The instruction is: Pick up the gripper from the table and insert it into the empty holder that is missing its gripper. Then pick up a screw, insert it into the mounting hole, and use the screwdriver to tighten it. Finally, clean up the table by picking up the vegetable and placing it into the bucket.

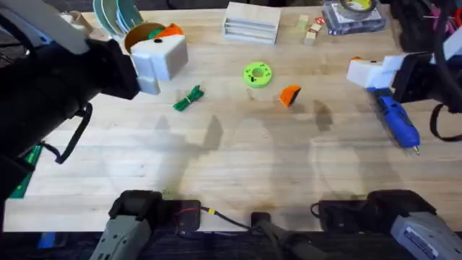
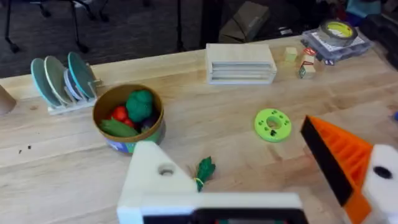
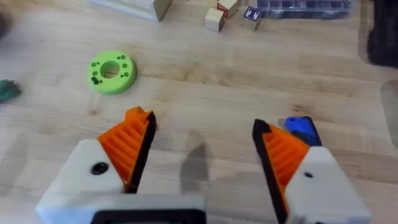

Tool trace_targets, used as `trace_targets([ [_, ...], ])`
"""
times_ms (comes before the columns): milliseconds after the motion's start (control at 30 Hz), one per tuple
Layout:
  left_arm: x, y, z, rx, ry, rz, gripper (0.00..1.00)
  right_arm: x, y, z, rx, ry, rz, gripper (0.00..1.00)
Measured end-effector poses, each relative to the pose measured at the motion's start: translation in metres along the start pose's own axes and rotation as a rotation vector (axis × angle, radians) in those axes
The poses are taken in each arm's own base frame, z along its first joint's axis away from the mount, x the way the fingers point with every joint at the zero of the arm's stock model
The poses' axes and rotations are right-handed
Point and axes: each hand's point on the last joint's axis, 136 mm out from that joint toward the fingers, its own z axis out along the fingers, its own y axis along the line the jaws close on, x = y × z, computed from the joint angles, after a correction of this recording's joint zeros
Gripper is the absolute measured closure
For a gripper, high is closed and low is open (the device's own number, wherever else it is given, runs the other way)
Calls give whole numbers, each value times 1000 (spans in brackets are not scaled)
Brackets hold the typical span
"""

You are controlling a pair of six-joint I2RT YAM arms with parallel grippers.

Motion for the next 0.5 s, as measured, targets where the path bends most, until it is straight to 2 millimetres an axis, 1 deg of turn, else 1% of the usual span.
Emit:
trace_targets([
  [67, -3, 0, 0, -2, -11, 3, 8, 0, 0, 0, 0, 0, 0, 10],
  [300, -24, 1, 0, -4, -100, 25, 8, 0, 0, 0, 0, 0, 0, 10],
  [367, -27, 1, 0, -5, -130, 32, 8, 0, 0, 0, 0, 0, 0, 10],
  [433, -25, 1, 2, -5, -160, 39, 8, 0, 0, 0, 0, 0, 0, 10],
  [500, -18, 1, 2, -6, -189, 46, 8, 0, 0, 0, 0, 0, 0, 10],
])
